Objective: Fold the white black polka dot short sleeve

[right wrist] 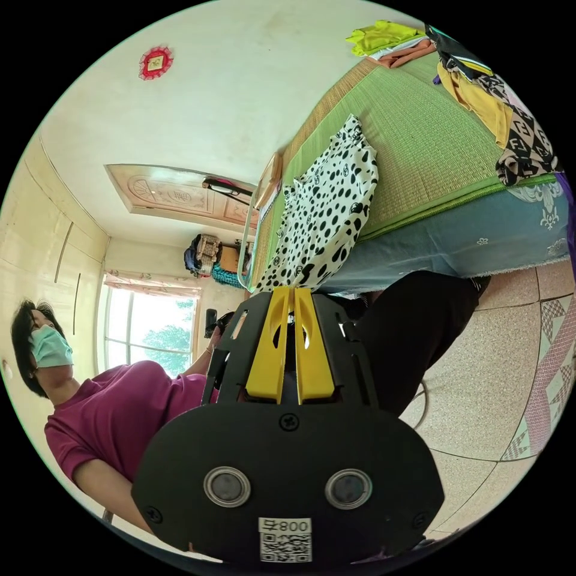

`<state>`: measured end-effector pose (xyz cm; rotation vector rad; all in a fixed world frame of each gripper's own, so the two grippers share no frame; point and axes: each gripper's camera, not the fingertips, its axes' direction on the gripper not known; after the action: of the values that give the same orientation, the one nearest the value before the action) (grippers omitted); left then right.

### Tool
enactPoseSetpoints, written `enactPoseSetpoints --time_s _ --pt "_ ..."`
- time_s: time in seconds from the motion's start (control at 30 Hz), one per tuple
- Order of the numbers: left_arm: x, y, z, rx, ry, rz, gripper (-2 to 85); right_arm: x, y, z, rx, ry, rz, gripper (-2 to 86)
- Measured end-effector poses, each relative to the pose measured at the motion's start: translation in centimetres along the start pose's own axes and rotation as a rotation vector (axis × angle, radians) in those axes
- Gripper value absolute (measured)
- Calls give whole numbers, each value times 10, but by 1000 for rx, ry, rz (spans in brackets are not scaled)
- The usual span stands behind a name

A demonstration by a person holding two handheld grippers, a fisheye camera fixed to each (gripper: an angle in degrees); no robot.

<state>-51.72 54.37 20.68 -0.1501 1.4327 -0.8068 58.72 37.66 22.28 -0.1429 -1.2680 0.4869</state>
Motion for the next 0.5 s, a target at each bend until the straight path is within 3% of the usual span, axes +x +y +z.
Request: enactPoseSetpoints --time_s 0.5 --pt "9 48 -27 64 70 49 15 -25 32 -11 26 -37 -69 9"
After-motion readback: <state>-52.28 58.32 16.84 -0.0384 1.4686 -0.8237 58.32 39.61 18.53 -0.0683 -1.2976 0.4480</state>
